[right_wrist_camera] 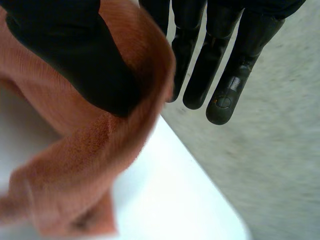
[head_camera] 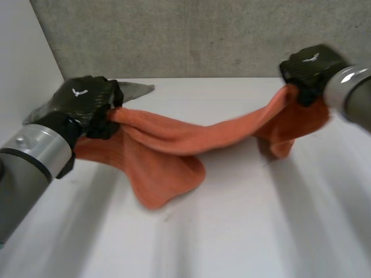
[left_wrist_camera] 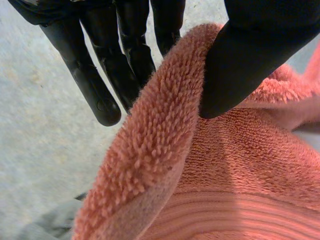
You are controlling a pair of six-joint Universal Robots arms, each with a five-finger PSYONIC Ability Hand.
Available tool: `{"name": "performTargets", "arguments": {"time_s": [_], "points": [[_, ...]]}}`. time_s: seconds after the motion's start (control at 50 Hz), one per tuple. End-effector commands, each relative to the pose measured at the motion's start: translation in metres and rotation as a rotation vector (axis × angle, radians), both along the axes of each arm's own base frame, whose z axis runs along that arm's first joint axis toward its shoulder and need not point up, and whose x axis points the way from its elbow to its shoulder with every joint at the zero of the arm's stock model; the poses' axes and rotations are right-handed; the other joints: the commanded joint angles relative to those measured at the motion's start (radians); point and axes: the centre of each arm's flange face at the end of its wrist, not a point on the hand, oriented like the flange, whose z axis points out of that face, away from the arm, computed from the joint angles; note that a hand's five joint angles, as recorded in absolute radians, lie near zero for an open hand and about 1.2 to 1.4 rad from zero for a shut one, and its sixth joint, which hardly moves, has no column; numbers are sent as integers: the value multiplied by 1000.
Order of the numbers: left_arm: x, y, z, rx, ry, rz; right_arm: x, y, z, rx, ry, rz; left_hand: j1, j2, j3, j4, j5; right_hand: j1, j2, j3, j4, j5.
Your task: Fold the laundry.
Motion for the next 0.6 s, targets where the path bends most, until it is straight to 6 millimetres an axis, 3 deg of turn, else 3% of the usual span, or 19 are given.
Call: {"name": "performTargets", "arguments": {"time_s": [0.02,0.1,0.22,0.3,0.32,0.36,0.42,0.46,0.5,0.54,0.56,0.6], "points": [[6,8,2,-43,-179,-3,-21,39,26,-3,170,15,241,199,204,195,256,433,218,475,208,237],[2,7,-15,-28,-271,-28,-22,50,6,82,215,36,241,199,204,195,256,433,218,475,208,237],[-9,-20,-68,94,-388,-55,-23,50,-31,170,316,68,241,199,204,195,256,433,218,475,208,237],[-20,-48,-84,98,-418,-63,-19,26,-60,189,357,57,241,199,204,195,256,433,218,475,208,237],[-22,-55,-87,91,-422,-62,-17,8,-65,152,359,17,241,199,204,195,256,433,218,475,208,237],[-31,-77,-87,50,-425,-56,-15,-3,-65,113,352,-7,241,199,204,195,256,433,218,475,208,237],[-40,-100,-76,-39,-414,-38,-7,-36,-53,-42,316,-70,241,199,204,195,256,433,218,475,208,237],[-49,-122,-53,-172,-374,-3,-2,-54,-41,-143,275,-100,241,199,204,195,256,433,218,475,208,237],[-58,-138,-21,-339,-315,33,3,-77,-12,-316,184,-145,241,199,204,195,256,433,218,475,208,237],[-61,-147,3,-458,-268,60,5,-88,11,-433,106,-169,241,199,204,195,256,433,218,475,208,237],[-62,-150,14,-517,-242,74,7,-96,36,-555,25,-184,241,199,204,195,256,433,218,475,208,237],[-65,-154,45,-675,-172,115,7,-100,61,-674,-55,-199,241,199,204,195,256,433,218,475,208,237]]}}
